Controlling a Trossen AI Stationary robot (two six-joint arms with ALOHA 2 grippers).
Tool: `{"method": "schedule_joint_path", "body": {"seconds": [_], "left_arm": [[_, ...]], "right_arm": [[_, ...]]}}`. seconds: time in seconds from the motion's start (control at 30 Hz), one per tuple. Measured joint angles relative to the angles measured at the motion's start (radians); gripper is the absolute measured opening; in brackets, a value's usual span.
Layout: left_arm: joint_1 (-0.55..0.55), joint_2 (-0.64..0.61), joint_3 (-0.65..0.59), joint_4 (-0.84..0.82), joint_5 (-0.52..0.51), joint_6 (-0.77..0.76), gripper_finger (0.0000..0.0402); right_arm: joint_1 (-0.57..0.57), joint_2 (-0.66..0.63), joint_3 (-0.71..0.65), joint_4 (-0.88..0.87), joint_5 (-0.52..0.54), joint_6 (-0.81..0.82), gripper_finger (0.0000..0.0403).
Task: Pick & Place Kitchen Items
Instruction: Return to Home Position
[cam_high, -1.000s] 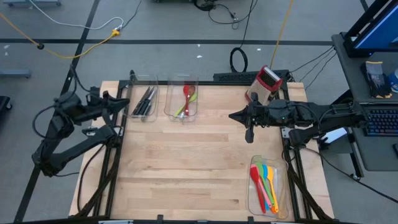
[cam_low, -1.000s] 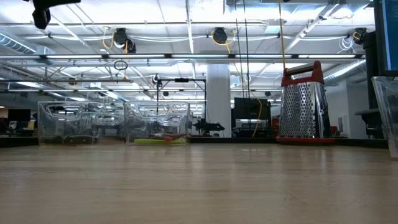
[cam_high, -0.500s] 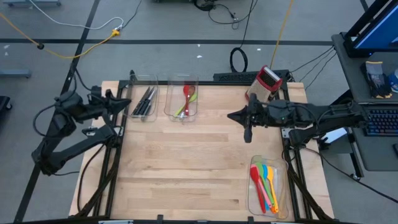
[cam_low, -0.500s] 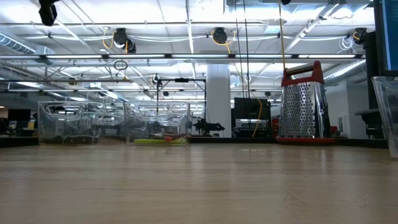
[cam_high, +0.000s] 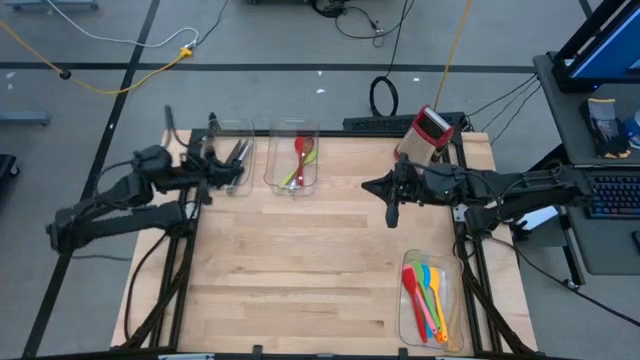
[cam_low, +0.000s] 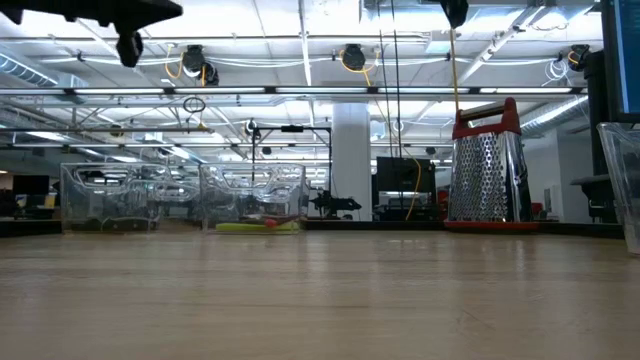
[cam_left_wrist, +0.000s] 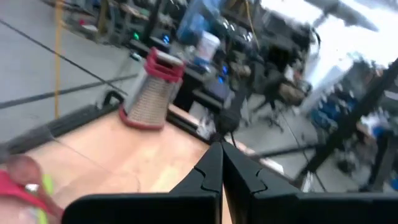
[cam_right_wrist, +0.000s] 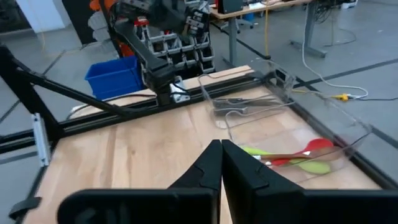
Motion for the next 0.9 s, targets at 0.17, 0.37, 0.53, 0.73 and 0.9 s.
{"method": "schedule_joint_path", "body": {"seconds": [0.17,0.37,0.53,0.73,0.9], "left_arm": [[-0.173,0.075,-0.001,0.095,-0.109,0.053,0.0006],[-0.319,0.030,-0.001,0.098,-0.260,0.111,0.0003],[-0.354,-0.044,0.001,0.001,-0.308,0.129,0.0003],[-0.355,-0.051,0.000,-0.097,-0.307,0.162,0.0010],[-0.355,-0.047,-0.002,-0.109,-0.309,0.192,0.0002]], "right_arm": [[-0.023,-0.010,0.000,-0.001,-0.002,-0.042,0.0004],[-0.031,-0.093,0.000,-0.094,-0.003,-0.042,0.0004],[-0.023,-0.172,-0.003,-0.180,-0.002,-0.048,0.0004],[-0.023,-0.231,-0.118,-0.167,-0.002,-0.051,0.0004],[-0.023,-0.341,-0.262,-0.080,-0.002,-0.018,0.0004]]}}
